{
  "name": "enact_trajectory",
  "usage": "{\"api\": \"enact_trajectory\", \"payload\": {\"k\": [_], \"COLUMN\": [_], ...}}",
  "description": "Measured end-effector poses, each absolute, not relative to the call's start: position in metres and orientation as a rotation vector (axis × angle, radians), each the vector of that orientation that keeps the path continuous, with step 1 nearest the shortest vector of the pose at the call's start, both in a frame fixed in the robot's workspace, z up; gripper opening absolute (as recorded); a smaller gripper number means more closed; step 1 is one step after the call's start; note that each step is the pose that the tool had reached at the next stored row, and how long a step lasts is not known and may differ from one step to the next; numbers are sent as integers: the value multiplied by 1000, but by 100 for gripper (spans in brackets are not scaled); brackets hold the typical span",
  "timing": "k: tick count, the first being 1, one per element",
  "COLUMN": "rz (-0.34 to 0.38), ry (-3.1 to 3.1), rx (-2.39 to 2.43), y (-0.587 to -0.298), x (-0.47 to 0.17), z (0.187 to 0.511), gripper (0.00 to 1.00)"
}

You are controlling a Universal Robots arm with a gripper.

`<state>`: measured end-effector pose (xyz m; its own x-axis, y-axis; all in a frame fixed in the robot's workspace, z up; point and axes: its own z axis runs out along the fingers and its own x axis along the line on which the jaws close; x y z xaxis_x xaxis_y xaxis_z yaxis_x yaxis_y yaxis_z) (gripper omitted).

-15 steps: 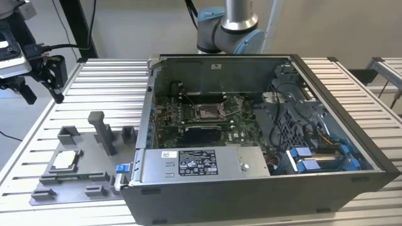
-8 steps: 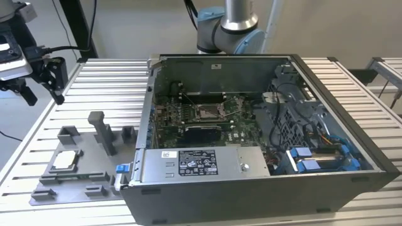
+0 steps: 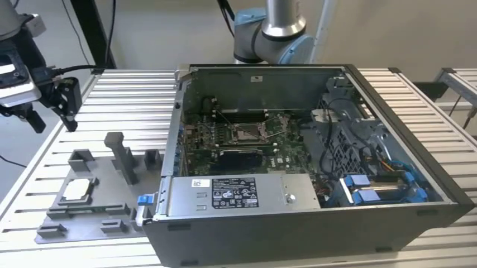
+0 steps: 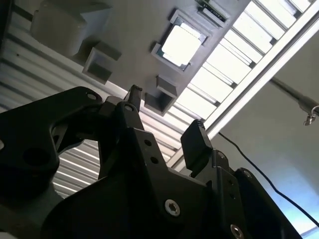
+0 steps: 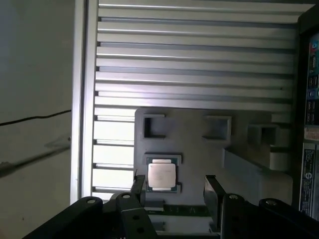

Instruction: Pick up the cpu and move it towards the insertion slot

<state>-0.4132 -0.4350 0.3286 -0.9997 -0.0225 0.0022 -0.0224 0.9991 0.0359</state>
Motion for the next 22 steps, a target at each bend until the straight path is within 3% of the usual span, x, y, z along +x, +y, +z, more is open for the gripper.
{"api": "enact_trajectory", "payload": {"k": [22], "rz": [-55], "ry": [-3135], "rx": [35], "y": [-444], "x": [-418], "z": [291], "gripper": [100]}}
